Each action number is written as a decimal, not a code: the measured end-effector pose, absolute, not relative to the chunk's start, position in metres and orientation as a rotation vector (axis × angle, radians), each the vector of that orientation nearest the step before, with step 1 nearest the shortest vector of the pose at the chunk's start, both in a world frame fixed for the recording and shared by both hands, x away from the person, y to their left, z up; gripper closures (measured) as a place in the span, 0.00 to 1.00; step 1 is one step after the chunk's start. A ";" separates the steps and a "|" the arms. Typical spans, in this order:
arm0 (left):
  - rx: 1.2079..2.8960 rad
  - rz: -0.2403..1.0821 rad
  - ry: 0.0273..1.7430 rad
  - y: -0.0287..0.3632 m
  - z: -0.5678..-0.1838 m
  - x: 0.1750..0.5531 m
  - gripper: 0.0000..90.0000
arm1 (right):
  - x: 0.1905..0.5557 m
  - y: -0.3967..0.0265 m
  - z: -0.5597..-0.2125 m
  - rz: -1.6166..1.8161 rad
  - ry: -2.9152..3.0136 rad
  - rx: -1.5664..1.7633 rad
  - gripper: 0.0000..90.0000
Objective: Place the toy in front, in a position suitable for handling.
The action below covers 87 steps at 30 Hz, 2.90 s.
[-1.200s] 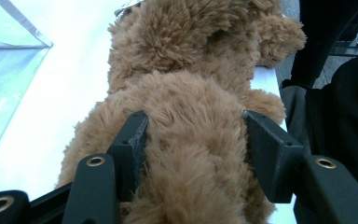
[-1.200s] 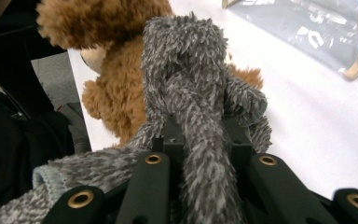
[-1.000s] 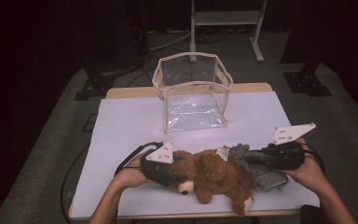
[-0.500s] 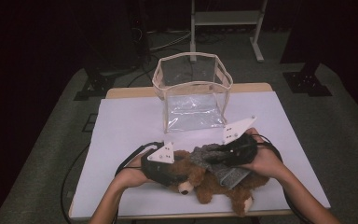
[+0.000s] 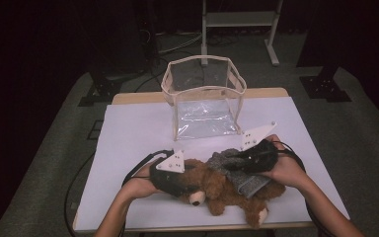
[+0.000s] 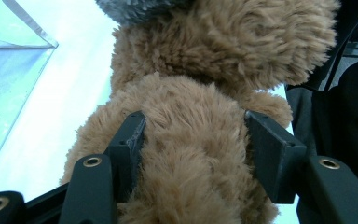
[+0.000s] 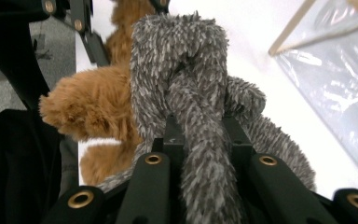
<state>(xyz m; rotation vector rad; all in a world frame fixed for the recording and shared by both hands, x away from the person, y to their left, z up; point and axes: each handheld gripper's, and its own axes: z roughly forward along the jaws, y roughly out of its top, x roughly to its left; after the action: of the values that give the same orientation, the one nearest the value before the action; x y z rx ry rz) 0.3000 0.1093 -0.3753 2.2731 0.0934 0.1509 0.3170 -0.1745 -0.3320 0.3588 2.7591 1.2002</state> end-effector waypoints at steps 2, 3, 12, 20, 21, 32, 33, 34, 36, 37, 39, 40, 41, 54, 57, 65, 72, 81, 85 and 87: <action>2.271 0.152 0.093 0.110 -0.376 0.300 0.47 | 0.319 -0.172 -0.331 1.211 2.758 0.351 0.84; 2.270 0.150 0.094 0.110 -0.376 0.300 0.47 | 0.320 -0.170 -0.332 1.206 2.764 0.352 0.84; 2.268 0.147 0.084 0.110 -0.376 0.299 0.47 | 0.323 -0.202 -0.341 1.239 2.778 0.484 0.84; 2.266 0.151 0.081 0.109 -0.376 0.298 0.47 | 0.330 -0.185 -0.301 1.253 2.763 0.406 0.84; 2.266 0.151 0.081 0.109 -0.376 0.298 0.47 | 0.332 -0.174 -0.297 1.249 2.780 0.375 0.84; 2.251 0.146 0.087 0.116 -0.373 0.298 0.41 | 0.326 -0.130 -0.345 1.103 2.977 0.271 0.84; 2.252 0.149 0.097 0.117 -0.371 0.297 0.39 | 0.324 -0.133 -0.346 1.112 2.967 0.271 0.84; 2.259 0.161 0.114 0.120 -0.369 0.297 0.37 | 0.322 -0.135 -0.346 1.113 2.962 0.277 0.84; 2.274 0.182 0.150 0.126 -0.365 0.296 0.31 | 0.320 -0.139 -0.347 1.113 2.949 0.275 0.84; 2.277 0.187 0.178 0.132 -0.364 0.297 0.31 | 0.319 -0.140 -0.347 1.112 2.951 0.288 0.84; 2.277 0.171 0.194 0.138 -0.369 0.297 0.36 | 0.317 -0.142 -0.346 1.108 2.954 0.294 0.85; 2.266 0.165 0.193 0.140 -0.372 0.297 0.39 | 0.317 -0.142 -0.346 1.100 2.956 0.289 0.84; 2.249 0.153 0.198 0.141 -0.375 0.297 0.43 | 0.318 -0.142 -0.345 1.095 2.954 0.283 0.84; 2.238 0.173 0.132 0.135 -0.379 0.297 0.53 | 0.325 -0.084 -0.329 1.120 2.919 0.171 0.84; 2.221 0.162 0.137 0.138 -0.381 0.296 0.53 | 0.325 -0.084 -0.333 1.118 2.931 0.173 0.84; 2.230 0.170 0.120 0.133 -0.378 0.298 0.53 | 0.329 -0.120 -0.336 1.094 2.920 0.263 0.84; 2.231 0.172 0.118 0.133 -0.379 0.298 0.53 | 0.325 -0.085 -0.331 1.151 2.914 0.163 0.84; 2.224 0.161 0.126 0.135 -0.380 0.297 0.53 | 0.334 -0.112 -0.334 1.103 2.889 0.251 0.83; 2.224 0.159 0.126 0.136 -0.380 0.298 0.53 | 0.337 -0.141 -0.337 1.130 2.883 0.365 0.83; 2.225 0.160 0.138 0.136 -0.378 0.299 0.51 | 0.337 -0.153 -0.339 1.151 2.878 0.388 0.84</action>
<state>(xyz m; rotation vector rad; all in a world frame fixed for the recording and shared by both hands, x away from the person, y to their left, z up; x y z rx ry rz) 0.2991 0.1362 -0.3783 2.2247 0.1384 0.1602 0.3368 -0.1534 -0.3391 0.3884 2.8780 1.1509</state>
